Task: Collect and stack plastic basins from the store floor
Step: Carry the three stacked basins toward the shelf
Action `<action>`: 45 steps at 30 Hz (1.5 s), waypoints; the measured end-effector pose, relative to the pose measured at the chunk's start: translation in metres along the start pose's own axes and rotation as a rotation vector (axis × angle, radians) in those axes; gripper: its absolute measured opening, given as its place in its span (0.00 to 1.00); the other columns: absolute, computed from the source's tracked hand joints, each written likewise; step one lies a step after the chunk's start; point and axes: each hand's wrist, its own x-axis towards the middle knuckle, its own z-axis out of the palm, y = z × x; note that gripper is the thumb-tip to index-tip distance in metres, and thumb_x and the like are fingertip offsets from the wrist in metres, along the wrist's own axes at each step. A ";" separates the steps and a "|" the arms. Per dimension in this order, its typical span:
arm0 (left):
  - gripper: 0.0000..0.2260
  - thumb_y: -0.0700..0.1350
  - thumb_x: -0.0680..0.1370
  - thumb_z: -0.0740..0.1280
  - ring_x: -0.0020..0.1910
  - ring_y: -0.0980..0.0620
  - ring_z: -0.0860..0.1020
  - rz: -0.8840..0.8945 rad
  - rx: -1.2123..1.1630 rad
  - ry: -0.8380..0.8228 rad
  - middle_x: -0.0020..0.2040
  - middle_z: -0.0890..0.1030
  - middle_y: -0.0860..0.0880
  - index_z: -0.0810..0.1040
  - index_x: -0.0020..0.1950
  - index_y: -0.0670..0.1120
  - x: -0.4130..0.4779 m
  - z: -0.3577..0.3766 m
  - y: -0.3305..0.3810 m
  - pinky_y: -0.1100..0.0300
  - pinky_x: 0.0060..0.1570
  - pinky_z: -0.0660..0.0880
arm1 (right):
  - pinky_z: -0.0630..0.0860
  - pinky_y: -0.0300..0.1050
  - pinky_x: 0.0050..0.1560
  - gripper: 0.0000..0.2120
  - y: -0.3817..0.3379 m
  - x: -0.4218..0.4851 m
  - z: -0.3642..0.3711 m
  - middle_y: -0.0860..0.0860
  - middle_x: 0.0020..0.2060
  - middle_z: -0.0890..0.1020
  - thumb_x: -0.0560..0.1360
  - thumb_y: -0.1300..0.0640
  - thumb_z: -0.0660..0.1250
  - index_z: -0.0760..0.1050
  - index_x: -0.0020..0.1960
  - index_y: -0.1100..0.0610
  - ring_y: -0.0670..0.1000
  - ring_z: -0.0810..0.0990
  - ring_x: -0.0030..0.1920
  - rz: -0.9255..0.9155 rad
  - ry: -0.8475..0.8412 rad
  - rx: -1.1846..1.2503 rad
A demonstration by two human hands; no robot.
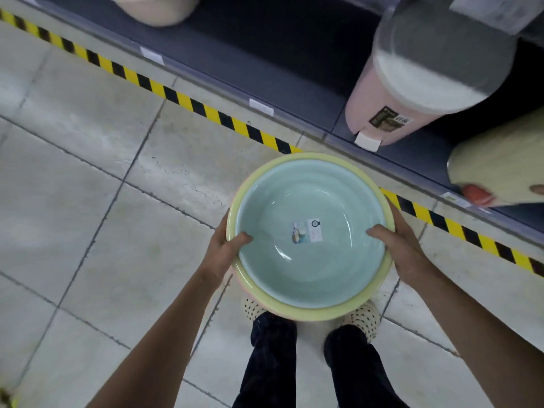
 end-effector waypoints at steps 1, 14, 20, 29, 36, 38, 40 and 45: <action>0.30 0.44 0.69 0.71 0.59 0.42 0.83 0.006 0.006 -0.003 0.61 0.83 0.46 0.74 0.73 0.54 -0.009 -0.010 0.017 0.44 0.54 0.82 | 0.76 0.62 0.66 0.34 -0.016 -0.009 0.009 0.47 0.66 0.79 0.69 0.56 0.70 0.70 0.72 0.36 0.53 0.79 0.64 -0.008 0.000 -0.001; 0.28 0.43 0.70 0.70 0.58 0.46 0.83 0.069 0.061 -0.044 0.60 0.84 0.49 0.75 0.71 0.56 -0.051 -0.114 0.181 0.53 0.51 0.81 | 0.78 0.51 0.57 0.28 -0.168 -0.061 0.103 0.44 0.58 0.84 0.76 0.66 0.67 0.76 0.65 0.35 0.52 0.81 0.61 -0.035 0.032 0.054; 0.29 0.44 0.69 0.70 0.58 0.44 0.83 0.051 0.106 -0.062 0.61 0.84 0.48 0.75 0.71 0.57 0.013 -0.137 0.218 0.48 0.53 0.82 | 0.76 0.57 0.64 0.28 -0.190 -0.004 0.129 0.46 0.60 0.84 0.77 0.66 0.66 0.75 0.68 0.39 0.53 0.81 0.62 -0.061 0.018 0.095; 0.29 0.42 0.70 0.70 0.56 0.47 0.84 0.000 0.125 -0.088 0.60 0.84 0.47 0.75 0.72 0.52 0.123 -0.174 0.242 0.56 0.47 0.81 | 0.78 0.50 0.57 0.25 -0.204 0.089 0.173 0.46 0.57 0.85 0.76 0.66 0.66 0.78 0.64 0.42 0.50 0.83 0.58 -0.004 0.115 0.124; 0.24 0.34 0.76 0.67 0.52 0.51 0.85 0.005 0.178 -0.147 0.55 0.86 0.51 0.75 0.71 0.50 0.196 -0.201 0.262 0.60 0.44 0.81 | 0.79 0.45 0.51 0.20 -0.207 0.141 0.209 0.41 0.46 0.86 0.75 0.67 0.66 0.80 0.54 0.42 0.44 0.84 0.47 0.055 0.233 0.198; 0.23 0.35 0.75 0.69 0.47 0.55 0.85 -0.021 0.176 -0.122 0.50 0.87 0.56 0.77 0.67 0.52 0.221 -0.202 0.268 0.61 0.41 0.81 | 0.79 0.44 0.49 0.20 -0.203 0.160 0.216 0.41 0.46 0.87 0.74 0.67 0.66 0.80 0.55 0.44 0.45 0.84 0.47 0.059 0.263 0.232; 0.22 0.39 0.70 0.70 0.47 0.54 0.85 -0.039 0.179 -0.109 0.48 0.87 0.57 0.79 0.63 0.54 0.250 -0.201 0.271 0.61 0.41 0.80 | 0.80 0.45 0.50 0.21 -0.198 0.181 0.221 0.43 0.48 0.87 0.74 0.67 0.67 0.80 0.58 0.44 0.47 0.85 0.49 0.055 0.292 0.268; 0.22 0.39 0.68 0.70 0.46 0.53 0.85 -0.015 0.196 -0.102 0.48 0.87 0.54 0.81 0.61 0.52 0.322 -0.198 0.267 0.59 0.43 0.80 | 0.81 0.51 0.56 0.23 -0.181 0.240 0.227 0.48 0.54 0.86 0.73 0.67 0.66 0.80 0.63 0.47 0.54 0.84 0.56 -0.007 0.341 0.316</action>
